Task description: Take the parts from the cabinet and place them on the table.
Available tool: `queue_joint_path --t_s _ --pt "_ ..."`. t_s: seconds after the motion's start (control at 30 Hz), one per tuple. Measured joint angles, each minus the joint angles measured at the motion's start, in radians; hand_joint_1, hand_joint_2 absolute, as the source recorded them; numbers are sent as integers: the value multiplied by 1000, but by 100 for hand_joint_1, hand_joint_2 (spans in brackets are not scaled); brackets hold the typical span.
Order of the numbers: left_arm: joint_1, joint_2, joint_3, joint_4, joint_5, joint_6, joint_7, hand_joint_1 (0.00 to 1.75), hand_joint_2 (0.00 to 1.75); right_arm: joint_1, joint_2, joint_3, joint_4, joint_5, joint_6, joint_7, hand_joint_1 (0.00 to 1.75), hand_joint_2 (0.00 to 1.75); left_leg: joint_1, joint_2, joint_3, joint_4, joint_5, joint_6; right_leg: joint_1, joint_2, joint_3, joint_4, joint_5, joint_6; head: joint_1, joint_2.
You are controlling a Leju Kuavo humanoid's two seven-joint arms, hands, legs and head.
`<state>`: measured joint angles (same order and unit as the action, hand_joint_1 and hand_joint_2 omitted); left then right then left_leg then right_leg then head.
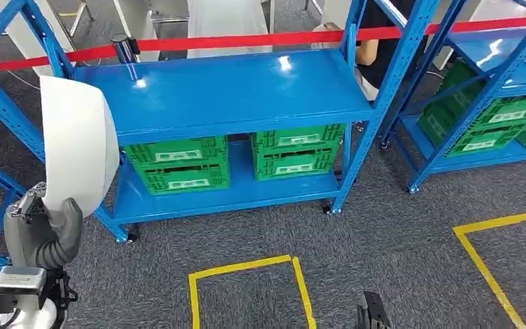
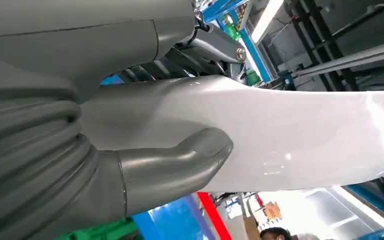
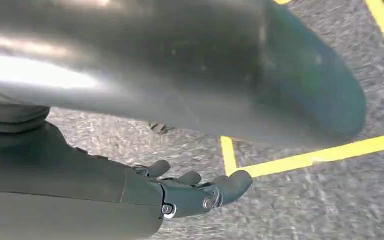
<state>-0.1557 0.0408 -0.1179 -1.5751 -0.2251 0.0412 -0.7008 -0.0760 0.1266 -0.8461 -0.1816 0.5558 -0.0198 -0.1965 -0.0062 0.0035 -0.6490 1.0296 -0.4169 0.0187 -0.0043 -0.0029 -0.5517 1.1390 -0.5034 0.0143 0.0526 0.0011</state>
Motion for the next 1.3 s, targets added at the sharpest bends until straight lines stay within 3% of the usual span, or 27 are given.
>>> queue_joint_path --t_s 0.03,0.07,0.17,0.2,0.23,0.3,0.33,0.37,0.4,0.47,0.5,0.53,0.57,0.67,0.7,0.77,0.83,0.87,0.9,0.97,1.0,1.03,1.17,1.2,1.23,1.27,1.3 --pt "-3 -3 0 0 -1 0 0 175 175 -4 -2 0 0 1 0 0 0 0 -4 1 -9 4 8 -5 6 0 59 -97 -53 -10 0 0" --pt "-5 -3 0 0 -2 0 0 175 175 -6 -2 0 0 1 0 0 0 0 -4 2 -11 4 16 -11 8 0 73 -125 -61 -12 -2 0" --pt "-8 -6 0 1 -8 -2 -1 175 175 -4 -2 0 0 1 0 1 0 0 -1 2 -11 -11 48 -29 9 0 52 -132 -38 -31 2 0" --pt "-8 -5 0 2 -8 -1 -2 175 175 -5 -1 0 0 1 0 1 0 0 2 0 -16 -3 34 -35 3 -5 44 -138 -21 -39 2 0" --pt "-9 -5 1 3 -9 -2 -1 175 175 -7 -1 0 0 1 1 1 0 0 1 -2 -31 26 -21 -42 2 -7 31 -138 -9 -47 0 0" --pt "-11 -6 1 7 -18 -13 0 175 175 -6 -2 -1 0 -1 1 3 0 0 8 -2 -69 164 -147 -53 2 -7 0 -137 16 -49 -2 0" --pt "-11 -8 1 10 -20 -21 0 175 175 -7 -2 -1 0 -2 0 5 0 0 10 -2 -83 237 -181 -57 3 -7 -17 -135 29 -49 -2 0" --pt "-11 -9 1 13 -21 -23 0 175 175 -7 -2 -2 0 -2 0 5 0 0 11 -2 -86 290 -185 -59 3 -8 -34 -134 42 -47 -2 0" --pt "-12 -9 2 16 -23 -24 0 175 175 -6 -2 -2 0 -2 0 5 0 0 12 -2 -72 306 -158 -60 2 -9 -49 -132 55 -45 -3 0" --pt "-16 -10 2 21 -27 -27 0 175 175 -6 -2 -3 0 -2 0 5 0 0 15 -2 16 218 -82 -58 2 -9 -82 -129 80 -39 -2 0" --pt "-20 -11 2 22 -27 -28 0 175 175 -7 -2 -4 0 -2 0 5 0 0 15 -2 88 126 -76 -55 2 -9 -94 -125 91 -35 -2 0" --pt "-26 -12 2 21 -28 -29 0 175 175 -7 -2 -5 0 -2 0 5 0 0 14 -3 156 29 -119 -51 3 -9 -100 -123 98 -29 -2 0" --pt "-30 -14 2 21 -31 -30 -1 175 175 -7 -2 -6 0 -1 0 3 0 0 8 -5 197 -38 -144 -44 5 -8 -103 -121 106 -24 -1 0" --pt "-32 -18 8 21 -16 -37 -2 175 175 -9 -1 -7 0 14 1 -3 0 0 -1 -4 171 -35 -131 -12 -5 -14 -104 -134 130 0 -5 0" --pt "-30 -21 14 19 -3 -45 -1 175 175 -7 -1 -7 0 21 1 -4 0 0 6 -4 166 -42 -114 0 -6 -14 -110 -129 133 6 -6 0" --pt "-25 -25 22 5 5 -55 -1 175 175 -4 1 -7 0 30 3 -8 0 0 6 -11 143 -41 -94 10 -7 -6 -148 -40 42 13 -2 0" --pt "-9 -28 27 -7 11 -60 -2 175 175 -4 1 -7 0 35 3 -18 0 0 3 -22 117 -38 -72 11 -7 -5 -208 139 -60 18 -2 0" --pt "0 -28 29 -11 11 -59 -1 175 175 -4 1 -7 0 40 3 -21 0 0 3 -29 103 -34 -63 11 -7 -4 -218 189 -82 18 -2 0" --pt "10 -28 32 -14 13 -59 -1 175 175 -4 1 -7 0 44 6 -24 0 0 3 -39 88 -29 -56 8 -6 -3 -203 188 -80 18 -2 0" --pt "26 -29 36 -23 16 -55 -1 175 175 -4 1 -7 0 53 17 -35 0 0 3 -57 70 -20 -46 3 -7 5 -102 59 -33 12 -2 0" --pt "30 -29 37 -29 22 -54 -1 175 175 -5 1 -7 0 54 20 -39 0 0 3 -66 62 -14 -42 0 -7 23 -31 -47 -4 6 -1 0" --pt "33 -31 37 -36 27 -53 -2 175 175 -7 -1 -7 0 55 20 -39 0 0 6 -74 54 -9 -38 -4 -7 68 10 -126 -19 -1 -2 0" --pt "41 -39 40 -43 23 -43 -2 175 175 -6 -3 -6 0 61 19 -36 0 0 5 -107 42 -16 -18 -28 5 33 7 -123 -2 -20 -2 0" --pt "44 -39 42 -47 16 -39 -2 175 175 -7 -1 -6 0 63 18 -34 0 0 -1 -111 32 -14 -16 -33 -6 18 8 -134 9 -28 -1 0" --pt "47 -39 44 -48 12 -35 -3 175 175 -8 -3 -6 0 64 19 -34 0 0 0 -70 26 5 -34 -36 -7 7 7 -138 14 -35 -3 0" --pt "45 -39 45 -49 11 -32 -2 175 175 -7 -4 -6 0 64 18 -34 0 0 2 -34 2 60 -78 -44 -7 -3 5 -140 16 -41 -11 0" --pt "46 -39 45 -49 10 -32 -2 175 175 -4 -5 -6 0 65 18 -34 0 0 6 -19 -31 138 -124 -52 -7 -15 1 -139 18 -42 -13 0"
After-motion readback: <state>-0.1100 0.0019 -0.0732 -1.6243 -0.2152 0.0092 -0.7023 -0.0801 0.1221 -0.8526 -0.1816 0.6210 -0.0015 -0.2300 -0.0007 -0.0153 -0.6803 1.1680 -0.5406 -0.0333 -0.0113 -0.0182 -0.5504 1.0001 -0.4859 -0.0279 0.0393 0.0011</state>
